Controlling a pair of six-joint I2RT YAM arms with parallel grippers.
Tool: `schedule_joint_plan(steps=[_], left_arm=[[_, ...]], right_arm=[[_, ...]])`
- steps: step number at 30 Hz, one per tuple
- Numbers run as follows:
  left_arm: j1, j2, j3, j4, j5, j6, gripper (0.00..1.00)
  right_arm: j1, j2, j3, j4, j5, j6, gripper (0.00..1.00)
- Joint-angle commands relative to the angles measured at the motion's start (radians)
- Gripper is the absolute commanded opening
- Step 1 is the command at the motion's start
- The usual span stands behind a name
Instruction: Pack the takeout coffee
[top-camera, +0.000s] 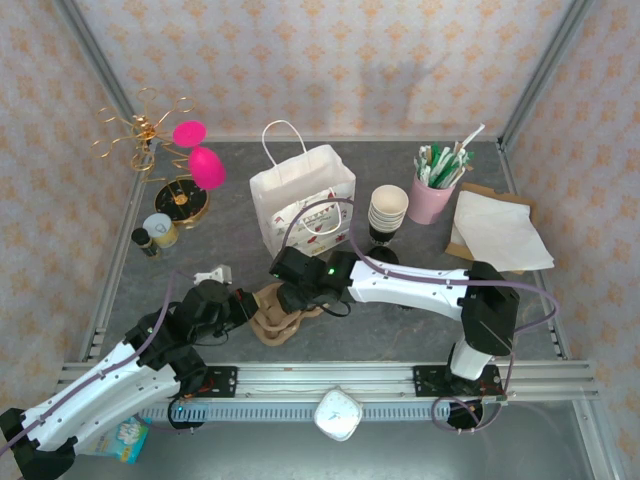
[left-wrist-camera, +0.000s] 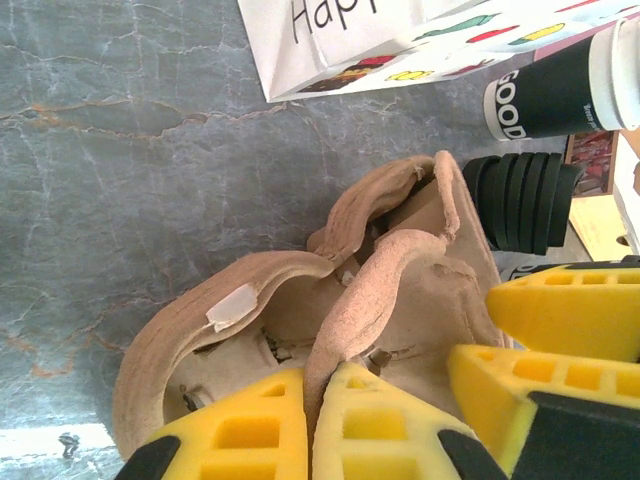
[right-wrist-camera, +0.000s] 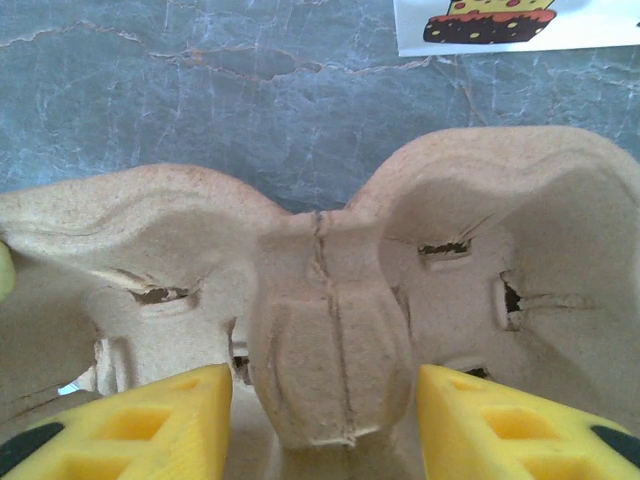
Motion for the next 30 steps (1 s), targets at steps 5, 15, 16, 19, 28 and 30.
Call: schedule_joint_plan(steps=[5, 15, 16, 19, 28, 30], left_arm=[[-0.001, 0.000, 0.011, 0.081, 0.024, 0.033, 0.02], [-0.001, 0.020, 0.033, 0.071, 0.042, 0.077, 0.01], [-0.002, 0.023, 0.034, 0.067, 0.040, 0.080, 0.01], [-0.002, 0.030, 0.041, 0.058, 0.034, 0.085, 0.01], [-0.001, 0.032, 0.069, 0.047, 0.018, 0.101, 0.01], [-0.002, 0.034, 0.070, 0.044, 0.016, 0.104, 0.01]], right_arm=[[-0.001, 0.011, -0.011, 0.010, -0.017, -0.004, 0.62], [-0.004, 0.066, 0.047, -0.030, 0.018, -0.028, 0.64], [-0.005, 0.071, 0.052, -0.034, 0.023, -0.029, 0.64], [-0.009, 0.065, 0.049, -0.027, 0.031, -0.030, 0.61], [-0.022, 0.076, 0.084, -0.029, 0.038, -0.037, 0.61], [-0.022, 0.084, 0.101, -0.036, 0.038, -0.039, 0.59]])
